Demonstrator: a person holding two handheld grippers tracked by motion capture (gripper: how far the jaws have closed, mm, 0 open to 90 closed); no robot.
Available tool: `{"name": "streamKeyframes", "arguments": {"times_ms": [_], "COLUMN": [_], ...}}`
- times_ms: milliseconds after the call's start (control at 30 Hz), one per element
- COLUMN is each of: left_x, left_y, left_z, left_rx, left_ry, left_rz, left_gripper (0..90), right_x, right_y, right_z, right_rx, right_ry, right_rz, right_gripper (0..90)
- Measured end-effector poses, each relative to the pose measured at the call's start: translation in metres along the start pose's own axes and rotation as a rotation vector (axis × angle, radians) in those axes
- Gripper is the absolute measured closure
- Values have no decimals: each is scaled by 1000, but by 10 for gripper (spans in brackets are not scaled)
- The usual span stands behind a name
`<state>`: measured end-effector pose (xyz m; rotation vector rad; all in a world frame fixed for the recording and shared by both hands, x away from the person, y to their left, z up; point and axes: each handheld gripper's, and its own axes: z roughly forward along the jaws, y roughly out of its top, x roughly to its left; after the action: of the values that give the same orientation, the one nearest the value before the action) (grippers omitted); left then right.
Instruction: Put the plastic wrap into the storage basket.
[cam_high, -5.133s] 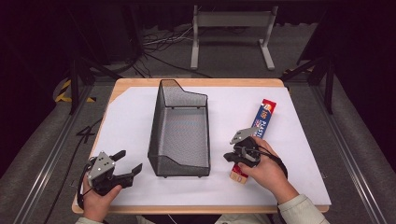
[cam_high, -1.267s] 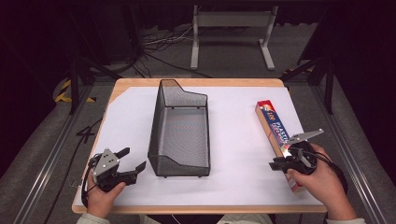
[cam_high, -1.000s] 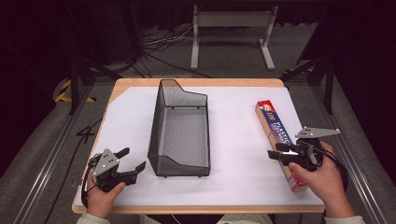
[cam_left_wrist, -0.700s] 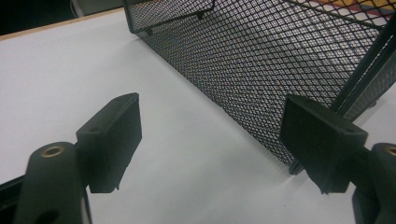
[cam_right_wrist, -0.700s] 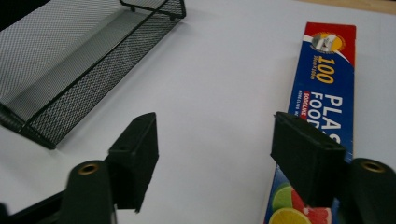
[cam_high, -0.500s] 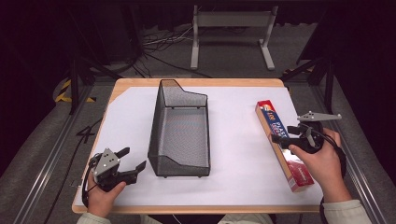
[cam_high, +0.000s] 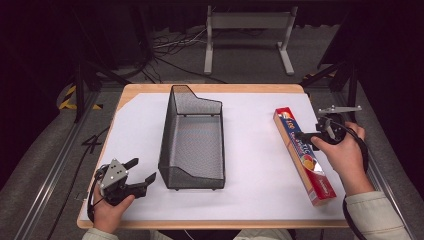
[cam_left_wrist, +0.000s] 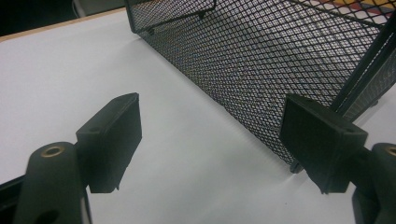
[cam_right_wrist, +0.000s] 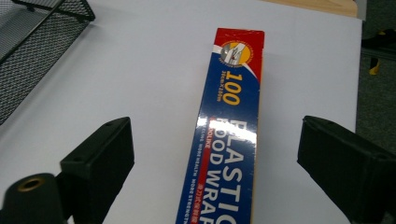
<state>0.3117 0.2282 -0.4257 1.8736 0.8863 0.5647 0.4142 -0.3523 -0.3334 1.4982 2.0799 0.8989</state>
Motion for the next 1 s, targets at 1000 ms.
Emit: {"name": "streamKeyframes", "arguments": {"times_ms": [1000], "left_x": [0], "left_y": [0], "left_z": [0], "left_rx": [0], "left_ry": [3], "left_rz": [-1], "left_gripper": [218], "right_x": [-3], "right_y": [-28], "right_z": [59], "right_rx": [300], "right_ry": [-54], "right_rz": [42], "right_gripper": [69]}}
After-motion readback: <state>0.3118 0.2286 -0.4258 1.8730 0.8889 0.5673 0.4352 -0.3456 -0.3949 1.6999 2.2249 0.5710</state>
